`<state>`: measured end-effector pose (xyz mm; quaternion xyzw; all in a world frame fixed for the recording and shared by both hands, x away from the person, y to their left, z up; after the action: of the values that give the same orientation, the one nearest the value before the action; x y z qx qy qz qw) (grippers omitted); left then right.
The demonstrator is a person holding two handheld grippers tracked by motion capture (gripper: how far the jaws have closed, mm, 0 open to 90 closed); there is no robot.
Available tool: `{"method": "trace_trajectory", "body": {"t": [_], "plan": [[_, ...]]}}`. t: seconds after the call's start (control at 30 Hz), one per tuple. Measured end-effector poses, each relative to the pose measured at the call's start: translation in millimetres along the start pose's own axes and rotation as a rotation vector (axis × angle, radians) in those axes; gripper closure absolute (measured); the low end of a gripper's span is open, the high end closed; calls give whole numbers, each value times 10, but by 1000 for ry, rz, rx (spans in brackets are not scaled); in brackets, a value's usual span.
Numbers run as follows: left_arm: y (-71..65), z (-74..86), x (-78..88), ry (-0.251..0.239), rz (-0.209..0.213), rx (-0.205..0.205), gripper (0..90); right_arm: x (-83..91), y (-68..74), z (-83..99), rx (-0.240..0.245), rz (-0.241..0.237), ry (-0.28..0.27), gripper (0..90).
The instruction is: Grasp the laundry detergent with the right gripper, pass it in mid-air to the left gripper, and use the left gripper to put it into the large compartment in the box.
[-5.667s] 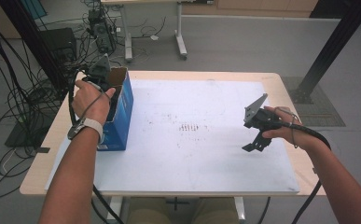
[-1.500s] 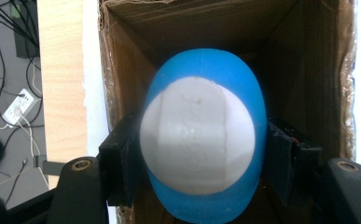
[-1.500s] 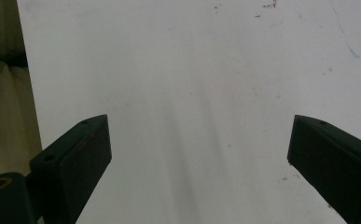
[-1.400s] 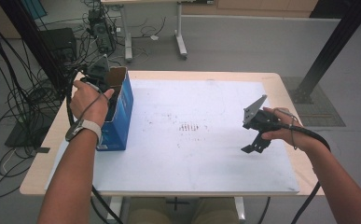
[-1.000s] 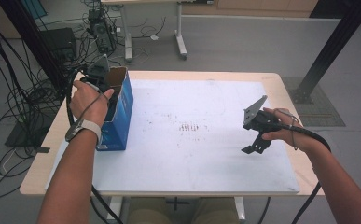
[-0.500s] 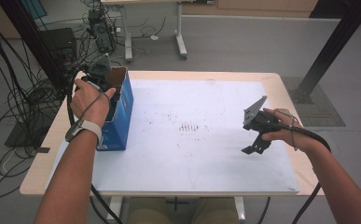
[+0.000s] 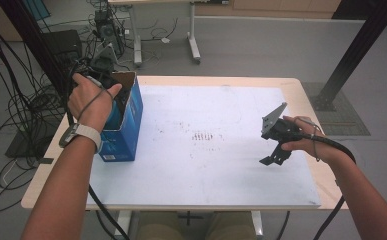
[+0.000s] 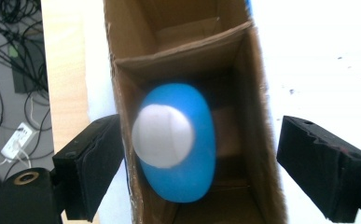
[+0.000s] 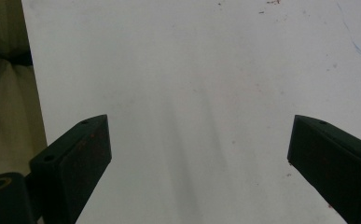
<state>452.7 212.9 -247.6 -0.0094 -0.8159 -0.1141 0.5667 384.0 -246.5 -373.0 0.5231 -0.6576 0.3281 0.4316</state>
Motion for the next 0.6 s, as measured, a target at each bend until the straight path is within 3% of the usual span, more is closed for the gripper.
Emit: {"method": "trace_trajectory", "body": {"t": [0.27, 0.6], "plan": [[-150, -60, 260, -39, 74, -107, 123, 32, 11, 9, -3, 6, 3, 61], [-534, -100, 554, -84, 137, -309, 109, 91, 23, 11, -14, 16, 1, 62]]}}
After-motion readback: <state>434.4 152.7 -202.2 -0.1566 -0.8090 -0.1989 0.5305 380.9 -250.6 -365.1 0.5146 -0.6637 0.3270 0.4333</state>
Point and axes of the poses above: each handheld gripper's, and its own axes: x roughly backward along the jaws, z roughly out of its underside, y roughly to its left, the point moved 4 cm from there along -x, roughly forward along the jaws, and after that the axes turned 2 degrees about -z, right-handed, at the moved point
